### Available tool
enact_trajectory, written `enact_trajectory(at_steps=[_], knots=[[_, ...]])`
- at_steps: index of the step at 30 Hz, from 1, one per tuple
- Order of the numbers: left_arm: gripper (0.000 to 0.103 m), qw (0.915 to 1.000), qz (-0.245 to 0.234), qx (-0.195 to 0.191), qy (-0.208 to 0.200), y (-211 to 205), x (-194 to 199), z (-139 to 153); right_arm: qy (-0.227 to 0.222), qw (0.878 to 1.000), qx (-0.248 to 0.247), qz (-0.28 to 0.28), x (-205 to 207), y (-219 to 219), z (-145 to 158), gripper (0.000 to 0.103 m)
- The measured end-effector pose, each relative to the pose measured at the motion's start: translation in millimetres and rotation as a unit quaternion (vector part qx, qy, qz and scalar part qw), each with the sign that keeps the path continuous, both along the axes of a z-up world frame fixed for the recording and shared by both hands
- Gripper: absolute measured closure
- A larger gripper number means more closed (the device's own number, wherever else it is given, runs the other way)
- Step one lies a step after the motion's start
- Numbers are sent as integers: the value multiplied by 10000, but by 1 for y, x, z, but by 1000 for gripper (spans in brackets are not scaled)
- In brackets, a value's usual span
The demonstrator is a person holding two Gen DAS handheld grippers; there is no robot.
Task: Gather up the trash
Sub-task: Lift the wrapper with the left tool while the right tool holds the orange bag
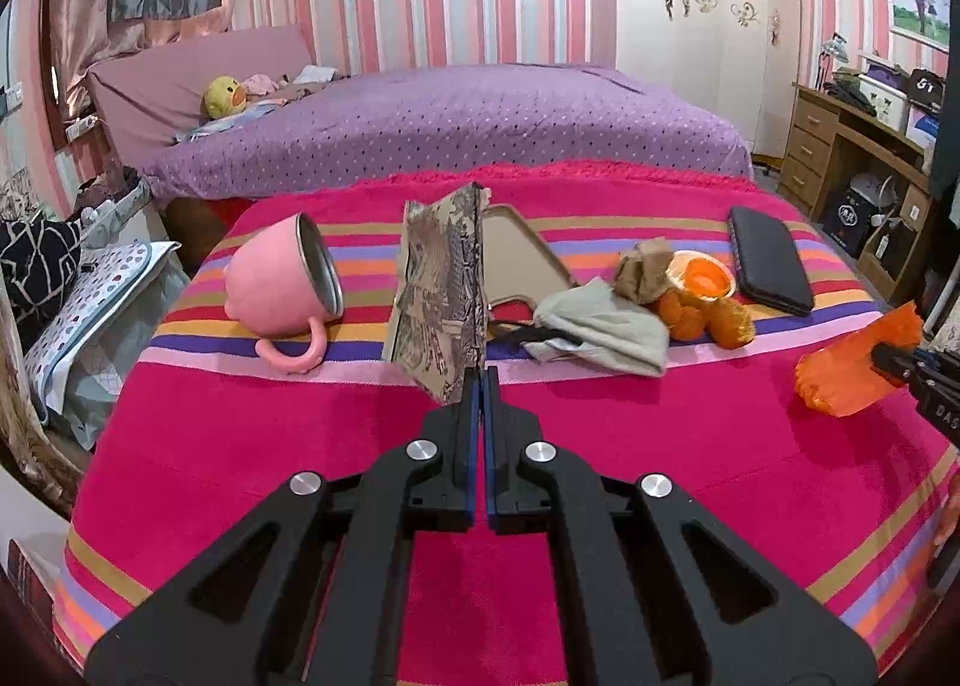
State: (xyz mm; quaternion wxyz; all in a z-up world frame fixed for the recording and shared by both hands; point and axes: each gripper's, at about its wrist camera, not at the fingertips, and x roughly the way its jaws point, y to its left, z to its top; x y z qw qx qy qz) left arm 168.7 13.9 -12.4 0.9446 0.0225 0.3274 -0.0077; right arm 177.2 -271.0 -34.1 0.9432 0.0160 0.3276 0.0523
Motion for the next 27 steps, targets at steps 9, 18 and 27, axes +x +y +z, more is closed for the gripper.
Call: enact_trajectory(at_steps=[9,18,27], knots=[[103,9989,-336,-19,-333,-15,-19,22,-29,10000,21,-22,-5,-13,1,87],[103,9993,-188,154,-300,-30,-16,25,-78,9999,107,-44,-8,-21,3,87],[101,9994,162,314,3,-14,-1,2,-8,9999,131,-86,-10,-23,-1,87]])
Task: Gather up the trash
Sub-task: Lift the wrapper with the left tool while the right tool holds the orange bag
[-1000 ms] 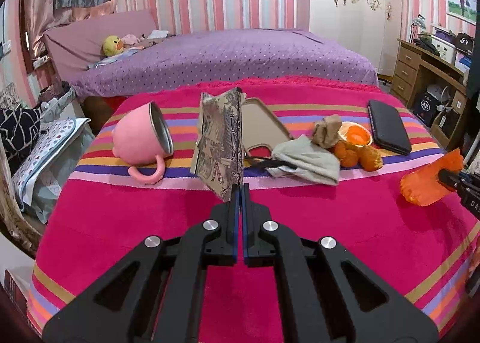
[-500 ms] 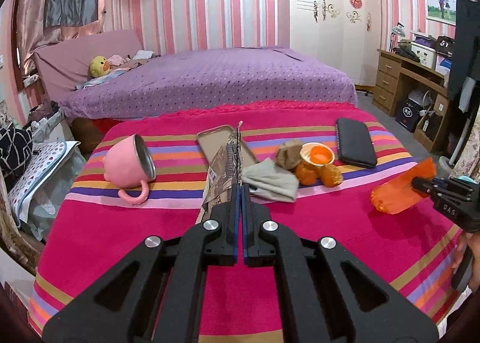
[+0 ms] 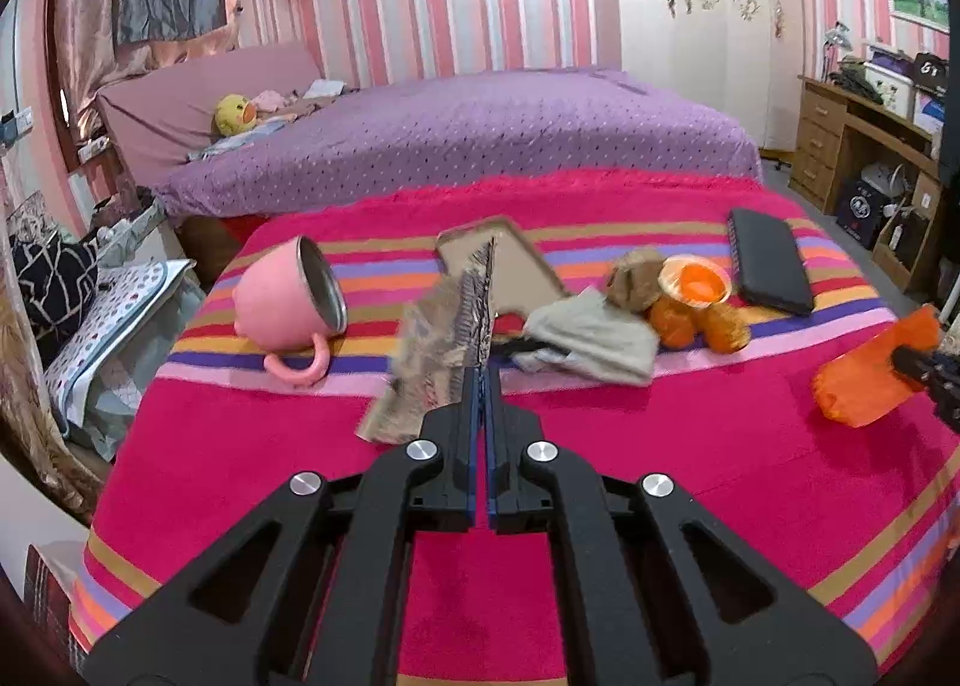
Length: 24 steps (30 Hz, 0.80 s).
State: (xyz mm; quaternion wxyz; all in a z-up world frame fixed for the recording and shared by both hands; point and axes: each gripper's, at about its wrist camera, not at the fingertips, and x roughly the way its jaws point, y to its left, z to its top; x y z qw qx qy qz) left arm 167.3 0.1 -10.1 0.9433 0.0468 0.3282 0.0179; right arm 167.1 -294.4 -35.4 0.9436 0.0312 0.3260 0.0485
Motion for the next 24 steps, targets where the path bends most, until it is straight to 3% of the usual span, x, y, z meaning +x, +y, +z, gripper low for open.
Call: enact_trajectory(at_steps=[3,7,9,16,19,24], knots=[[98,9999,137,0,99,9,4,-8,21,10000,-23,16,1,4,-1,87],[67,9992,268,-187,227,24,10,-17,79,9999,-138,58,4,11,-5,87],[58,9983,357,-341,316,33,15,-24,99,9998,-173,58,5,13,-6,87],[53,9956,518,-508,588,48,32,-43,140,9998,-161,51,7,15,-8,87],[42,9946,470,-720,589,54,34,-43,150,9997,-185,71,7,16,-8,87],[29,9932,543,-764,688,60,44,-48,169,9997,-156,46,8,15,-9,87]])
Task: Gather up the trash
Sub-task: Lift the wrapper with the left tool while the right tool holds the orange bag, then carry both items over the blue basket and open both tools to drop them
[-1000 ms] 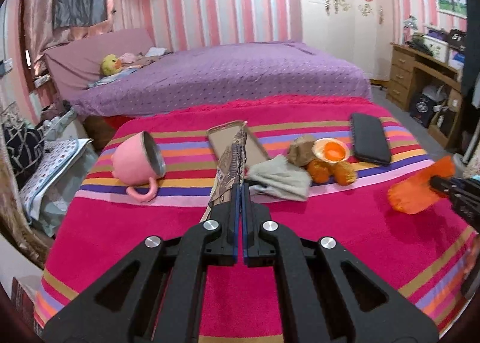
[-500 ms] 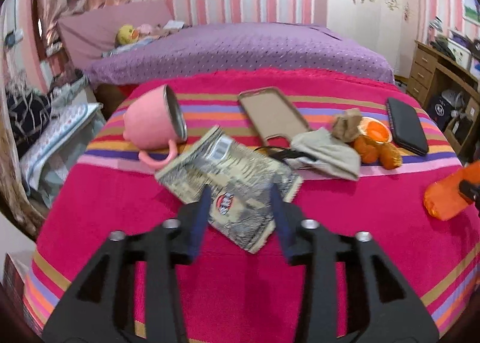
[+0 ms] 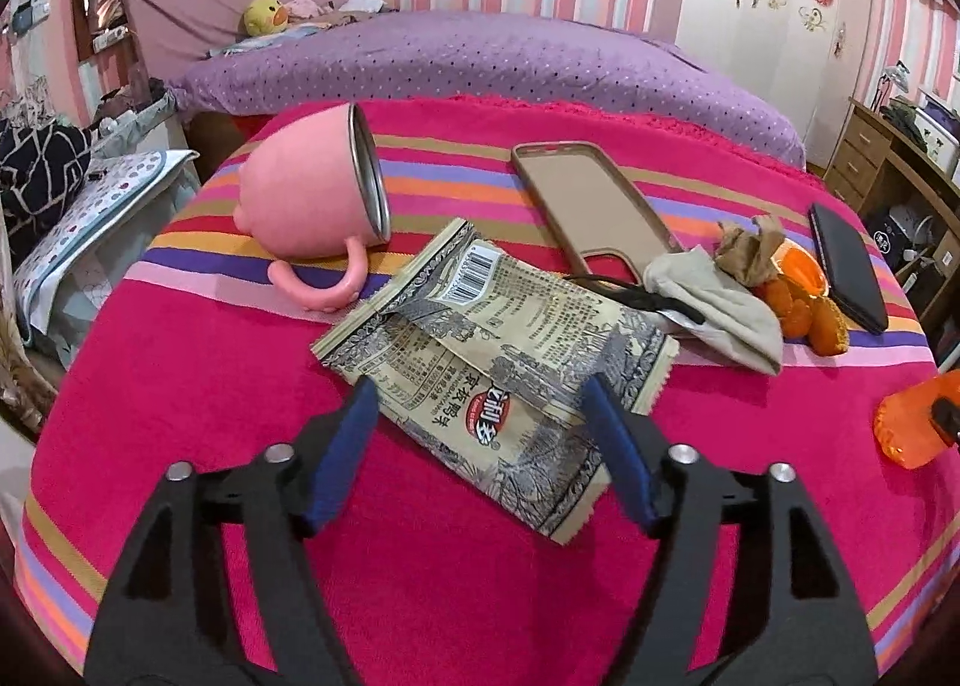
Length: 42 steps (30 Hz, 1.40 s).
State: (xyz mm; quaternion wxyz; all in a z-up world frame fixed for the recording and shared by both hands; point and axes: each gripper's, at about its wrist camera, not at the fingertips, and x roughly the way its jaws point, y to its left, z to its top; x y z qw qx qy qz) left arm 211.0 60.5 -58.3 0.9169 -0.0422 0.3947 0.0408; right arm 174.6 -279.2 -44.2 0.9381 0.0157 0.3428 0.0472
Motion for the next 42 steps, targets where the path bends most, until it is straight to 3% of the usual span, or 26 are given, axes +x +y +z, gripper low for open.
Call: enact_trajectory(at_steps=[4,7,8,9,11,13,16,20,23,28,33,37,42], knots=[[21,9995,202,77,215,2,15,-4,7,10000,-13,11,1,0,0,87],[22,9980,280,269,508,-2,23,-13,17,10000,-19,30,1,1,-1,87],[28,9981,243,279,483,-4,23,-12,18,10000,-16,34,1,1,-1,87],[44,9985,153,222,474,-5,23,-11,11,10000,-8,37,0,0,0,87],[61,9987,105,218,457,-7,21,-8,10,10000,0,38,0,0,0,87],[91,9986,53,261,456,-8,20,-7,9,10000,-6,39,0,0,0,87],[99,9991,35,104,403,-5,17,-4,-2,10000,7,43,0,0,0,87],[103,9998,66,135,160,-3,5,7,-37,10000,80,39,-1,-2,1,87],[103,9999,94,46,-112,1,-9,26,-107,9999,101,36,-4,-5,4,87],[103,9978,40,209,-623,-10,-38,61,-306,9994,151,2,-12,-14,18,87],[103,9942,-302,444,-930,-53,-60,86,-468,9983,305,-153,-29,-35,35,87],[103,9923,-656,334,-993,-94,-73,96,-568,9973,292,-368,-49,-64,48,87],[103,9865,-1282,34,-1016,-174,-85,100,-631,9945,-106,-826,-88,-127,62,87]])
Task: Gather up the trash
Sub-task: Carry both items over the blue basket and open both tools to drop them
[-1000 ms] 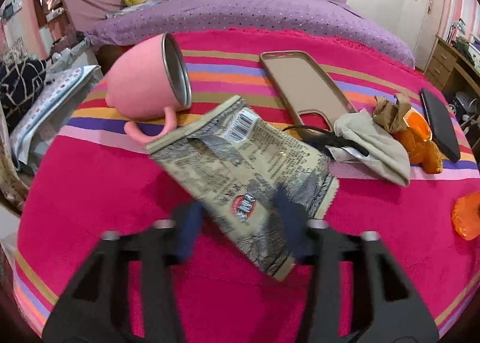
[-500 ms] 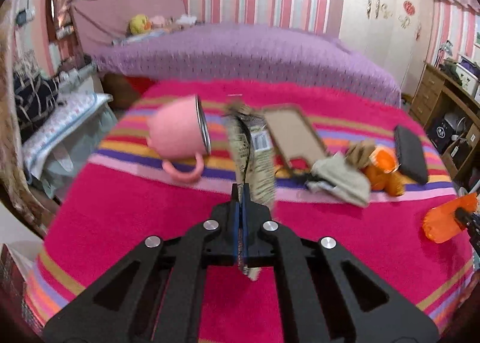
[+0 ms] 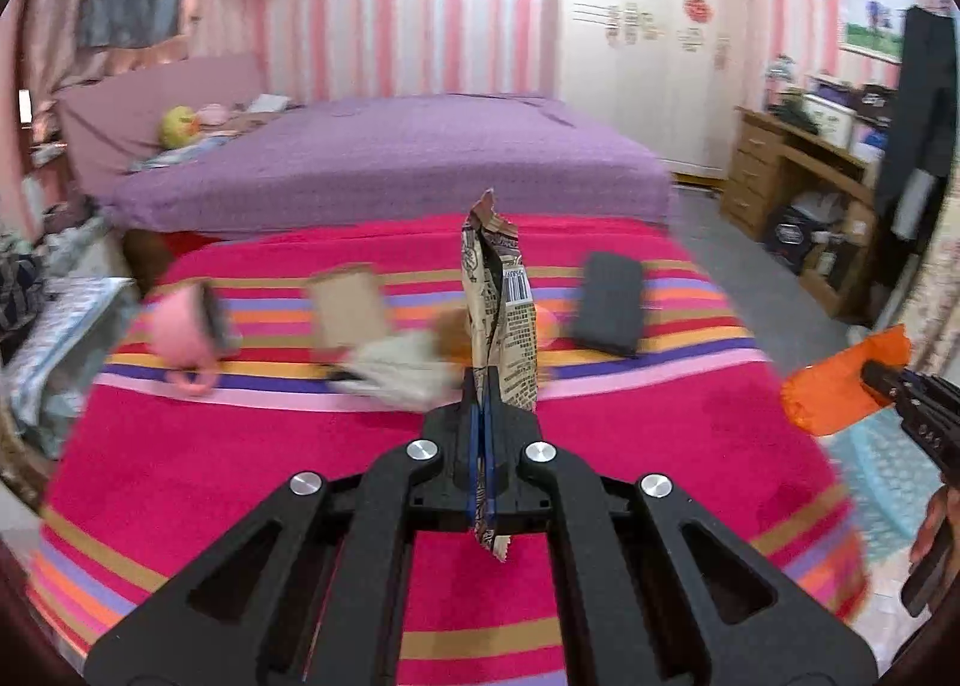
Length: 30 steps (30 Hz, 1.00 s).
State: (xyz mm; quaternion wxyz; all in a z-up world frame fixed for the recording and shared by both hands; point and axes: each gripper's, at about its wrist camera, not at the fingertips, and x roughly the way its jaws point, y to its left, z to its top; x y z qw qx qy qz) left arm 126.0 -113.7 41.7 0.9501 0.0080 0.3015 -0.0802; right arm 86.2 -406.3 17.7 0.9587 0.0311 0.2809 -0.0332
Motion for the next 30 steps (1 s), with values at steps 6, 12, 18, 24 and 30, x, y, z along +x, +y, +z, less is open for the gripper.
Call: enact_trajectory(at_steps=[6,12,18,24,30], knots=[[103,9955,-927,-194,-36,-112,-23,-1,197,9955,-308,-873,-49,-98,0,87],[103,9825,-1839,-232,174,-223,-47,-21,404,9859,-308,-1592,-91,-175,-12,87],[103,9691,-2417,-154,468,-295,-55,-50,526,9793,-282,-1936,-112,-215,-26,87],[103,9629,-2621,-58,639,-331,-55,-70,518,9756,-99,-2130,-121,-235,-38,87],[65,9622,-2612,171,748,-347,-49,-86,578,9754,-89,-2124,-116,-231,-49,87]])
